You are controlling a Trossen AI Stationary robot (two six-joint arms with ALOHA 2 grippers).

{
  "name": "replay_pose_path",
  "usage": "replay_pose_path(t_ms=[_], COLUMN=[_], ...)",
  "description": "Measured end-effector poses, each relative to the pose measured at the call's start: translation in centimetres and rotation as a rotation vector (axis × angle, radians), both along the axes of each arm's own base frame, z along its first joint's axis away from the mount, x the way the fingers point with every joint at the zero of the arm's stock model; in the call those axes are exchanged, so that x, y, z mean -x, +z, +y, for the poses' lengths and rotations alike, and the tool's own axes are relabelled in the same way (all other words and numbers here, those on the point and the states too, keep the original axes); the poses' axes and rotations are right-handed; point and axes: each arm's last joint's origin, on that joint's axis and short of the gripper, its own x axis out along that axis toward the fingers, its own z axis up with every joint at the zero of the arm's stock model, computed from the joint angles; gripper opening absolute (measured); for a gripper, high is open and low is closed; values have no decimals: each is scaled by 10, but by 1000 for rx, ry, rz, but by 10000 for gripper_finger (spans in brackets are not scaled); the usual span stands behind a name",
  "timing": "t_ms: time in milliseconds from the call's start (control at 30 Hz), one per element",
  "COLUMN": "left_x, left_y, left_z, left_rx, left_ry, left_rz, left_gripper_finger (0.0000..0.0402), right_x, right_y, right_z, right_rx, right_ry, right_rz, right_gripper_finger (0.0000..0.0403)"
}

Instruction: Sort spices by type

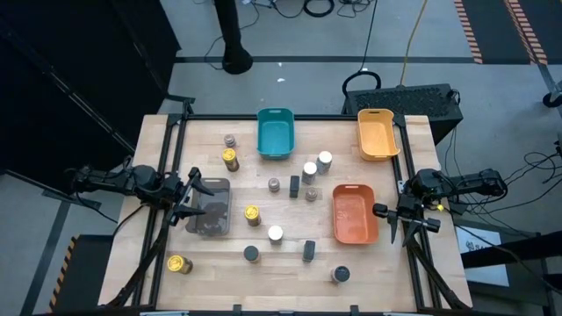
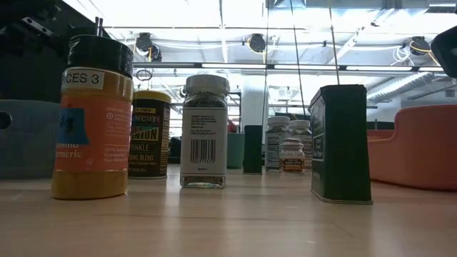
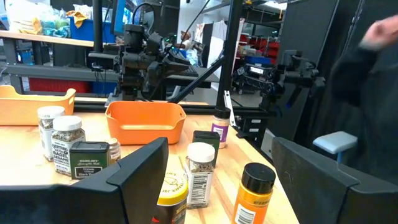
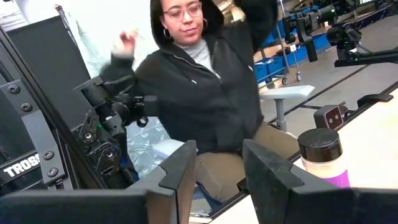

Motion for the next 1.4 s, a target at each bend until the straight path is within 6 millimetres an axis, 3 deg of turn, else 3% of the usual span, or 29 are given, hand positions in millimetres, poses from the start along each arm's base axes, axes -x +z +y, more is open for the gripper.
replay_pose_path(t_ms=[467, 1167, 1400], left_x=[0, 0, 0], left_y=[0, 0, 0], left_z=[0, 0, 0], left_rx=[0, 0, 0], left_ry=[0, 0, 0], left_rz=[0, 0, 0], left_gripper_finger=[292, 292, 292], right_x=[0, -1, -3], right_y=[0, -8, -7], right_z=[0, 0, -1], right_rx=[1, -31, 72], right_ry=[0, -13, -96], right_rz=[5, 188, -53], right_gripper_finger=[116, 116, 116])
